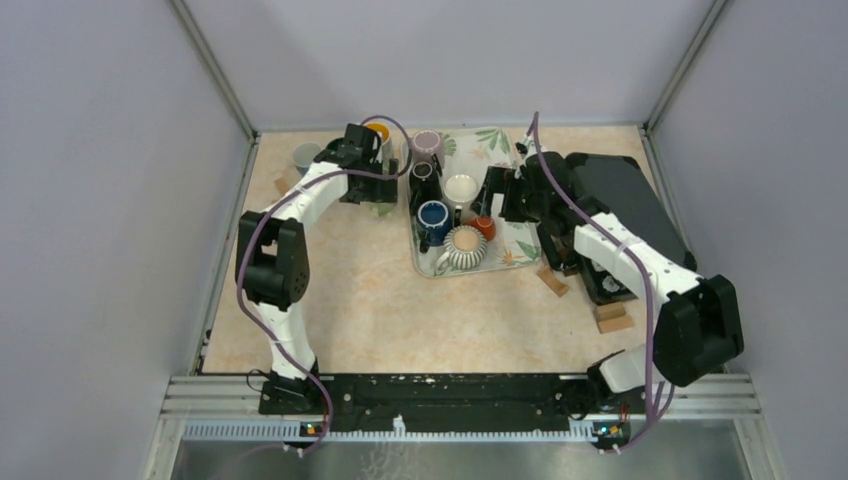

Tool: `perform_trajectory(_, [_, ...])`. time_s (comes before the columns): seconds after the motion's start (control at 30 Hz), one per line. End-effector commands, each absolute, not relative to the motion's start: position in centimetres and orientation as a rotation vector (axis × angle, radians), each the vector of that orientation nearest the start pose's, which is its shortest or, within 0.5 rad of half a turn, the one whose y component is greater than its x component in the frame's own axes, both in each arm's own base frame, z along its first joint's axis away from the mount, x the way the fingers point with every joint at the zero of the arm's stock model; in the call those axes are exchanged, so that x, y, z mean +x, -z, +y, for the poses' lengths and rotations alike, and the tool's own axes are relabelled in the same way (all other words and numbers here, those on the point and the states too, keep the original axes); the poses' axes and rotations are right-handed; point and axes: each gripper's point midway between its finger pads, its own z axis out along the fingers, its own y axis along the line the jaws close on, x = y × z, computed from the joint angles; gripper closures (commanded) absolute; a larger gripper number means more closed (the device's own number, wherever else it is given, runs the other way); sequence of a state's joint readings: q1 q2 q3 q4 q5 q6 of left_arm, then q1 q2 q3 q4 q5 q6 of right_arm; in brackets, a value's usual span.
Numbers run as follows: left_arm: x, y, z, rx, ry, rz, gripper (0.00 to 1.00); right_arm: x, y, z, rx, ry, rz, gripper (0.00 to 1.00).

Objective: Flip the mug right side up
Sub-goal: Place the cup at the center of the board, then turn over the cup on the tray.

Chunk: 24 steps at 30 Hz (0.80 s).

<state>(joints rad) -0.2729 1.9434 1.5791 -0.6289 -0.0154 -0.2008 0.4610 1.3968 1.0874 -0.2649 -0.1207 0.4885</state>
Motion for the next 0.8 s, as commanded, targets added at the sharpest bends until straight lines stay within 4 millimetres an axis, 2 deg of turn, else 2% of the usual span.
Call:
perform_trajectory(0.0, [45.9, -17.1, -14.5, 0.108, 0.275, 2.374, 0.02, 36.7, -20.5, 23.1, -0.066, -0.602, 2.194, 0.01])
perform_trajectory(0.1, [45.4, -18.9, -14.9, 0.112, 0.324, 2.314, 0.02, 37.8, -20.0, 23.5, -0.059, -0.519, 2.202, 0.01])
perform_trajectory(0.23, [44.0, -21.7, -16.5, 0.135, 0.460, 2.225, 0.02, 39.2, -19.0, 24.6, -0.069, -0.435, 2.230, 0.01])
perform_trajectory(0.43, [41.8, -24.8, -18.7, 0.205, 0.593, 2.137, 0.02, 41.5, -17.5, 25.6, -0.080, -0.324, 2.272, 0.01])
perform_trajectory(0.57, [41.2, -25.8, -19.3, 0.228, 0.644, 2.113, 0.02, 42.3, -15.9, 25.7, -0.068, -0.277, 2.299, 0.01])
perform_trajectory(0.77, [40.7, -25.6, -19.7, 0.242, 0.674, 2.114, 0.02, 42.9, -14.4, 26.1, -0.092, -0.254, 2.316, 0.01])
